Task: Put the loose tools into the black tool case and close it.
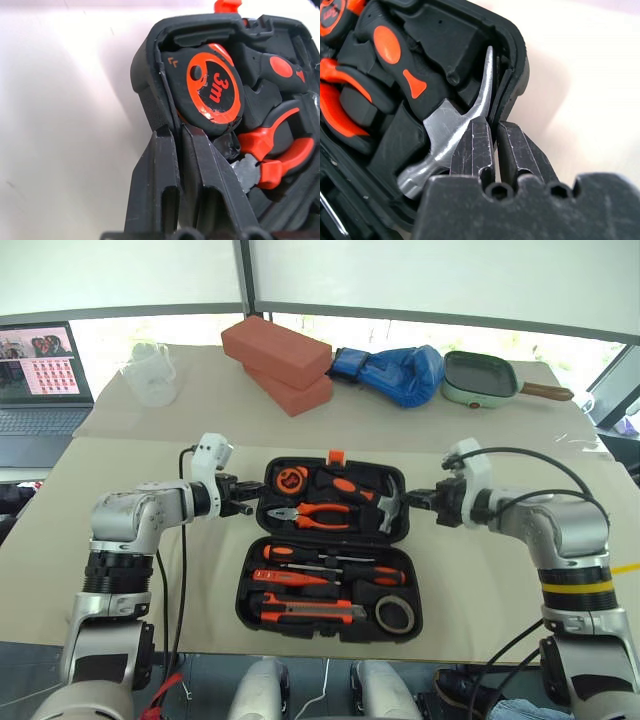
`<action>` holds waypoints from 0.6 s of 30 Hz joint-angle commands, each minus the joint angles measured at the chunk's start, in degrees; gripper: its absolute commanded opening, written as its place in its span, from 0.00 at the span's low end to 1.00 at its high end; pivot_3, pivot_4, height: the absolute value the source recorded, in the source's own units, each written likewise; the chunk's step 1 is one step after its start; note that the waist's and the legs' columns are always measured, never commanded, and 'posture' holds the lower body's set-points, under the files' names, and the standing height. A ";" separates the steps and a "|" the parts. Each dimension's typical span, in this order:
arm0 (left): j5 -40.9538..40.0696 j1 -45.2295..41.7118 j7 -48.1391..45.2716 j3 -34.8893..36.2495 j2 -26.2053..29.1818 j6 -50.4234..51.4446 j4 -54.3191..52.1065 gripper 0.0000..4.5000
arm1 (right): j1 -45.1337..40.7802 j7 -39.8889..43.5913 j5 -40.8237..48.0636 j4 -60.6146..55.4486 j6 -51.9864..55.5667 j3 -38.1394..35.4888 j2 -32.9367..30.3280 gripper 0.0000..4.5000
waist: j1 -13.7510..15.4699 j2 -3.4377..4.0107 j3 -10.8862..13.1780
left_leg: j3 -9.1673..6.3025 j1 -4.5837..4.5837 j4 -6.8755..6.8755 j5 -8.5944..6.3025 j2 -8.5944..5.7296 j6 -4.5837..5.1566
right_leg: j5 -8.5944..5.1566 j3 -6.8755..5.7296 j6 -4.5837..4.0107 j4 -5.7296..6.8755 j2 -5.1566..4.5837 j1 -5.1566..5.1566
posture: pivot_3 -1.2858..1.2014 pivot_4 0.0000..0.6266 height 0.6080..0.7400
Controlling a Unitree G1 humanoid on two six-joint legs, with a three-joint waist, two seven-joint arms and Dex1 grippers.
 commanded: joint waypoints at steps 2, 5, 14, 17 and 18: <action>0.54 -5.20 0.08 0.55 -2.68 -10.18 -6.08 0.00 | -6.18 -2.75 -3.26 0.54 -12.36 -1.25 2.51 0.00 | 0.24 0.00 0.03 | -0.01 -0.06 0.00 0.00 -0.01 -0.01 | 0.00 -0.01 0.01 -0.01 -0.01 -0.05 | 0.52 0.24 0.99; 3.39 -4.53 0.12 -0.48 -3.72 -17.69 -7.40 0.00 | -5.82 -3.57 -5.98 0.91 -18.33 -0.40 3.43 0.00 | 0.27 0.01 0.03 | -0.01 -0.19 -0.05 -0.01 -0.03 0.01 | 0.03 -0.03 0.04 0.03 -0.03 -0.10 | 0.52 0.24 0.99; 15.70 6.92 5.74 -2.69 -5.34 -37.59 -11.00 0.00 | 6.35 -4.12 -12.99 -4.91 -34.72 1.98 4.36 0.00 | 0.22 0.02 0.02 | 0.03 -0.60 -0.08 -0.02 -0.04 -0.02 | 0.09 -0.06 0.15 -0.06 -0.07 -0.44 | 0.52 0.24 0.99; 17.97 11.57 8.51 -1.83 -5.56 -41.27 -13.25 0.00 | 11.04 -4.99 -14.44 -8.01 -39.12 1.68 4.48 0.00 | 0.21 0.03 0.02 | 0.04 -0.60 -0.09 -0.10 -0.02 0.08 | 0.09 -0.05 0.15 -0.07 -0.08 -0.43 | 0.52 0.24 0.99; 18.52 12.85 9.19 -1.62 -5.52 -42.20 -14.02 0.00 | 12.30 -5.16 -14.66 -8.90 -40.20 1.49 4.53 0.00 | 0.15 0.03 0.01 | 0.04 -0.59 -0.08 -0.11 -0.01 0.09 | 0.09 -0.05 0.15 -0.08 -0.08 -0.42 | 0.52 0.24 0.99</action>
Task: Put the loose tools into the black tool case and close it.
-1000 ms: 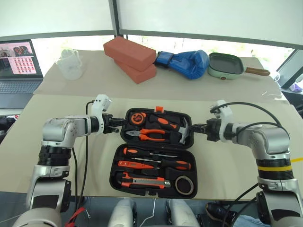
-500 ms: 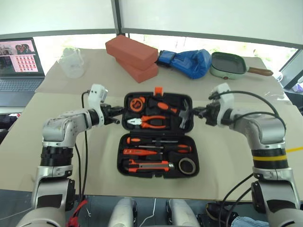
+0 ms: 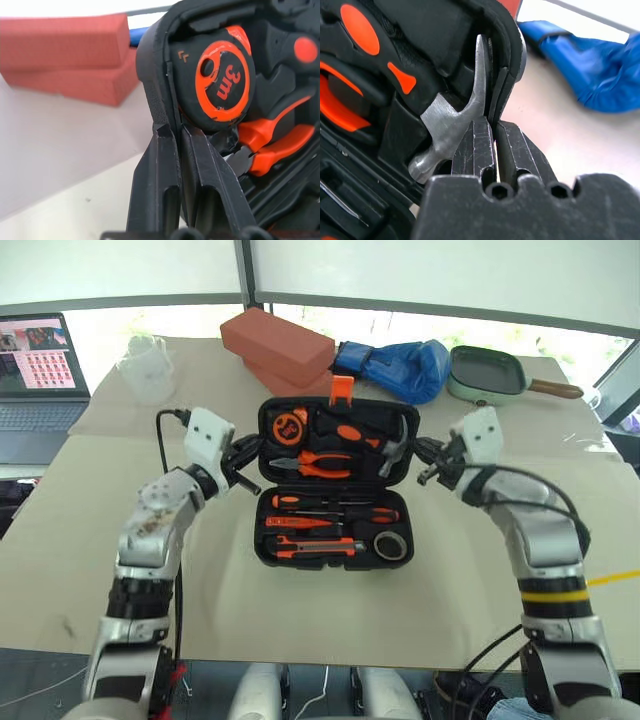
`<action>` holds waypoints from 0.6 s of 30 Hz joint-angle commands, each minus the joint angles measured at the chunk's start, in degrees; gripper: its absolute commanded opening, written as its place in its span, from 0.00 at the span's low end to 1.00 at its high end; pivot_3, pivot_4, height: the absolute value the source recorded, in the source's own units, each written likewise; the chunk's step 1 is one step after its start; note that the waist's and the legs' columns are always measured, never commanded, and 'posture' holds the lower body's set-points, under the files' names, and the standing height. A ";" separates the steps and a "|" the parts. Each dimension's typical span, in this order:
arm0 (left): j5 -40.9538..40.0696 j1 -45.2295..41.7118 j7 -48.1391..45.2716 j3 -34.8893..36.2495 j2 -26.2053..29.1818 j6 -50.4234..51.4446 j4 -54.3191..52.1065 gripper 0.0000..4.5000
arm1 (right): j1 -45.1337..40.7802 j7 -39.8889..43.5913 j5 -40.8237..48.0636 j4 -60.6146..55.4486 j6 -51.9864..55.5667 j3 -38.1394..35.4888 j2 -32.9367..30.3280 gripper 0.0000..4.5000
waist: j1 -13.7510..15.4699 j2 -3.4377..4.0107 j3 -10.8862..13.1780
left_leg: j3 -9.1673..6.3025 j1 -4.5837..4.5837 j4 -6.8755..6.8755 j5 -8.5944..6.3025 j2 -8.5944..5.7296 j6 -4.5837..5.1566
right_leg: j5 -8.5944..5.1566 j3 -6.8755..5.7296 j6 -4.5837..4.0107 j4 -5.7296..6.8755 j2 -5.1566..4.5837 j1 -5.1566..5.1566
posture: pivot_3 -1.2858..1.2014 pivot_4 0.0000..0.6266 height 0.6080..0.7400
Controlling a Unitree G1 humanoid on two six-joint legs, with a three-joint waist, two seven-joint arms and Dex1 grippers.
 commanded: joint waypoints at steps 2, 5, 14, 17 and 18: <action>3.47 6.31 4.19 1.64 0.07 -5.66 -6.72 0.00 | 7.09 -0.16 -1.90 -6.41 -8.23 0.60 0.35 0.00 | -0.17 0.01 -0.01 | 0.00 0.05 0.01 0.00 0.01 0.01 | 0.00 0.01 0.00 0.02 0.01 0.04 | 0.52 0.24 0.99; 4.52 11.21 6.87 3.24 0.09 -6.60 -10.02 0.00 | 11.73 -0.99 -3.02 -8.30 -13.15 -0.34 0.43 0.00 | -0.40 0.01 -0.01 | 0.02 0.47 -0.06 -0.02 0.07 0.02 | 0.00 0.03 -0.03 0.00 0.04 0.39 | 0.52 0.24 0.99; -3.12 25.28 7.36 11.33 1.71 4.68 -24.39 0.31 | 29.82 3.05 -2.64 -17.36 -21.93 -2.42 -3.34 0.24 | -0.50 0.01 -0.02 | 0.17 1.16 -0.22 -0.01 0.17 -0.03 | -0.06 0.13 -0.15 -0.15 0.06 0.84 | 0.52 0.24 0.99; -11.80 28.65 5.15 16.78 4.39 14.74 -30.57 0.57 | 34.01 5.14 0.47 -22.49 -19.69 -5.68 -6.04 0.45 | -0.58 0.01 -0.01 | 0.18 1.12 -0.23 0.00 0.23 -0.04 | -0.07 0.13 -0.21 -0.07 0.07 0.74 | 0.52 0.24 0.99; -16.04 30.06 3.49 18.93 6.51 19.24 -32.21 0.64 | 35.18 6.47 2.65 -24.41 -17.77 -6.79 -7.35 0.52 | -0.47 0.01 -0.01 | 0.18 1.13 -0.23 0.01 0.24 -0.05 | -0.07 0.13 -0.21 -0.07 0.06 0.73 | 0.52 0.24 0.99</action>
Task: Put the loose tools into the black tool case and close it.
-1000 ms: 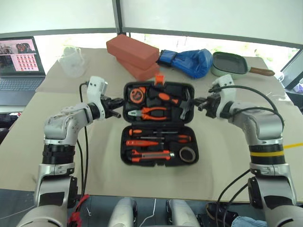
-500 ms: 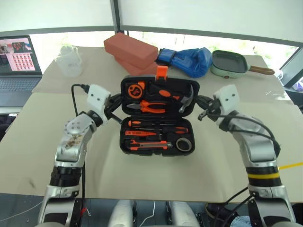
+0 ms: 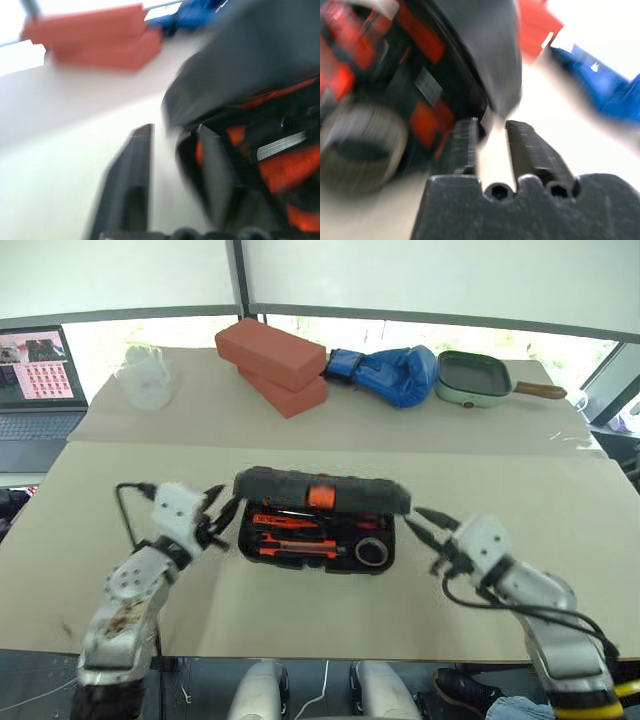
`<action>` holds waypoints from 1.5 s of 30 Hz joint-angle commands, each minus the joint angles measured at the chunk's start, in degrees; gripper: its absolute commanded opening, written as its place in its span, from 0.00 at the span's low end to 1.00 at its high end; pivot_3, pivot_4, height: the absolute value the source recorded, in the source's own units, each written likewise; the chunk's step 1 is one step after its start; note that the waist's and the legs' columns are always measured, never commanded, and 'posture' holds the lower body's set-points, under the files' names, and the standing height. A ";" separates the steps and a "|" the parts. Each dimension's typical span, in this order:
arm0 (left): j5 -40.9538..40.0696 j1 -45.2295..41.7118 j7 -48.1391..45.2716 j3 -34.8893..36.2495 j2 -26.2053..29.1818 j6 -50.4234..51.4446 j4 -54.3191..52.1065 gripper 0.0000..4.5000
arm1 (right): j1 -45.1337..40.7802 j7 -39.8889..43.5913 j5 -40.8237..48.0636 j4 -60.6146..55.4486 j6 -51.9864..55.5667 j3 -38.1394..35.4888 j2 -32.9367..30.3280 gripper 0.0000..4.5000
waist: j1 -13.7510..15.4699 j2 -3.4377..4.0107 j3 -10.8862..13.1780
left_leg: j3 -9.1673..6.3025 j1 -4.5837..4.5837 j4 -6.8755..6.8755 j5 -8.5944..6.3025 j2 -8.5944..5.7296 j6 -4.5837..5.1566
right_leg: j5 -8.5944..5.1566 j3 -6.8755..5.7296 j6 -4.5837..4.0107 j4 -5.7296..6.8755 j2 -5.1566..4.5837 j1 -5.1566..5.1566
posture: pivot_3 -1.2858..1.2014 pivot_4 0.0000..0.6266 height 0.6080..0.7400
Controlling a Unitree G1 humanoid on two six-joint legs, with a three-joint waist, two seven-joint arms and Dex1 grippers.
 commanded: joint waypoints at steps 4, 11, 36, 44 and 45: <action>-27.63 8.10 -14.48 18.18 15.66 24.06 -7.81 0.71 | 9.27 13.35 17.76 -15.31 11.61 -8.86 -10.54 0.60 | 0.34 -0.01 0.01 | 0.00 0.19 -0.02 0.02 0.00 -0.03 | -0.05 -0.04 -0.03 -0.01 -0.03 0.18 | 0.52 0.24 0.99; -10.63 -12.63 -20.73 -2.39 24.57 10.52 18.77 0.61 | 9.93 20.51 17.47 -14.46 14.31 -1.58 -15.81 0.37 | 2.37 0.02 0.03 | -0.05 1.17 -0.13 0.04 -0.01 -0.11 | -0.83 -0.28 -0.34 -0.16 -0.02 0.93 | 0.52 0.24 0.99; 12.42 -40.25 -53.93 -31.30 12.76 -22.06 50.59 0.02 | -14.77 16.53 4.75 3.01 14.72 9.50 -8.74 0.00 | 1.14 -0.35 -0.01 | 0.04 -0.42 0.31 0.00 -0.11 0.02 | -0.12 -0.24 -0.02 -0.12 0.08 -0.13 | 0.52 0.24 0.99; 8.02 -44.46 -53.01 -25.21 14.92 -13.43 44.09 0.02 | -7.75 19.71 13.23 -7.74 19.68 0.56 -13.25 0.00 | 2.05 -0.36 0.01 | -0.06 -0.49 0.42 -0.01 -0.13 0.04 | -0.09 -0.32 0.05 -0.04 0.05 -0.12 | 0.52 0.24 0.99; 6.29 -45.68 -53.72 -24.68 14.94 -10.19 42.15 0.02 | -7.42 19.82 15.01 -8.86 20.88 -0.92 -13.53 0.00 | 2.05 -0.37 0.01 | -0.09 -0.52 0.45 -0.01 -0.14 0.05 | -0.08 -0.33 0.06 -0.04 0.06 -0.11 | 0.52 0.24 0.99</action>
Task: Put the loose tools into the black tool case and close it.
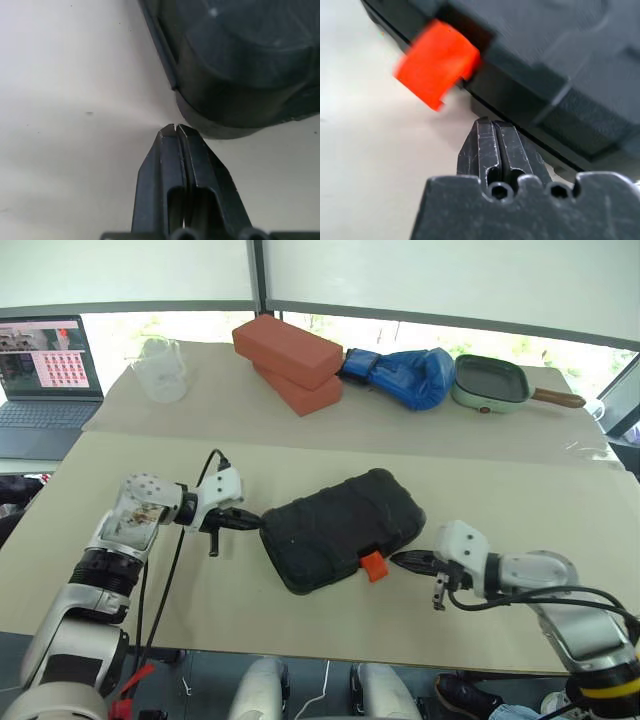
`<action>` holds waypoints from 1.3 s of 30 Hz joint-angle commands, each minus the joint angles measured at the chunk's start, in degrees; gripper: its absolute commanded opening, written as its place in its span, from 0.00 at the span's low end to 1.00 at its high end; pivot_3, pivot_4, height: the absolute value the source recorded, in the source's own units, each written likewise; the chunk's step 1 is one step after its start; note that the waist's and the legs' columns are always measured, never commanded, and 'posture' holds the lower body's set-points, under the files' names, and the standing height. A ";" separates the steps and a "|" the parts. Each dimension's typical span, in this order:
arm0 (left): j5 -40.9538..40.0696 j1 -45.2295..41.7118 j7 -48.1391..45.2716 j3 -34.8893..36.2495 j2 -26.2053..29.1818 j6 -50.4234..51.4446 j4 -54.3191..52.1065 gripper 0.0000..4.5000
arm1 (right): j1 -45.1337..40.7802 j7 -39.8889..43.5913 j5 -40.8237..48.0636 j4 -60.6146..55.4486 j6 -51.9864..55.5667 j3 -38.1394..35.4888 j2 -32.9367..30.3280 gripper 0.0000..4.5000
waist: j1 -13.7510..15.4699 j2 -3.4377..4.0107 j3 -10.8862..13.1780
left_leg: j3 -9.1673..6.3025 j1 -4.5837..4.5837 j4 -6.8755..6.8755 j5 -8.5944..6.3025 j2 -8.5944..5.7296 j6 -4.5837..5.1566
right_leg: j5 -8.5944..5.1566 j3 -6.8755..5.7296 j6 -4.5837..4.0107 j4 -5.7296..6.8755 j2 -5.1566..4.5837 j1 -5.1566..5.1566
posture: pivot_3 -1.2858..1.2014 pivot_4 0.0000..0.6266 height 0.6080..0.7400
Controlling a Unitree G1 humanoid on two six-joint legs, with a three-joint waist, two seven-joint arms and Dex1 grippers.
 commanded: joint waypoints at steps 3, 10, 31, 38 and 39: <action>-8.72 -6.85 -4.58 2.28 0.91 15.07 -14.01 0.02 | 0.77 0.93 9.14 -7.61 5.23 -8.23 -2.03 0.00 | -0.09 0.00 0.00 | -0.05 0.02 0.04 -0.01 0.01 0.01 | 0.02 -0.01 0.04 0.00 0.00 0.06 | 0.52 0.24 0.99; -3.72 -3.62 -4.12 -8.07 -3.27 11.29 -23.88 0.02 | -1.06 1.00 8.93 -9.36 5.93 -3.62 -1.94 0.00 | -0.41 0.10 -0.06 | -0.03 0.12 0.00 -0.01 -0.05 0.01 | 0.01 0.09 0.02 0.01 0.09 0.09 | 0.52 0.24 0.99; 5.98 -0.61 2.01 -13.27 -6.51 0.58 -16.89 0.02 | -5.07 -3.67 -4.58 2.16 1.31 10.00 5.30 0.00 | -0.57 0.19 -0.40 | 0.05 1.17 -0.07 -0.02 0.04 0.02 | -0.01 0.19 -0.07 -0.06 0.20 1.06 | 0.52 0.24 0.99; 5.91 -0.92 2.16 -12.73 -6.51 0.70 -17.27 0.02 | -4.08 -0.59 2.64 -5.00 6.89 3.99 3.25 0.00 | -0.53 0.22 -0.39 | 0.04 1.14 -0.07 -0.02 0.04 0.02 | -0.01 0.19 -0.06 -0.06 0.20 1.04 | 0.52 0.24 0.99; 5.88 -1.00 2.14 -12.66 -6.51 0.68 -17.16 0.02 | -3.80 -0.01 4.56 -6.42 8.34 2.69 2.45 0.00 | -0.52 0.22 -0.39 | 0.04 1.12 -0.07 -0.02 0.05 0.02 | -0.01 0.19 -0.06 -0.06 0.18 1.03 | 0.52 0.24 0.99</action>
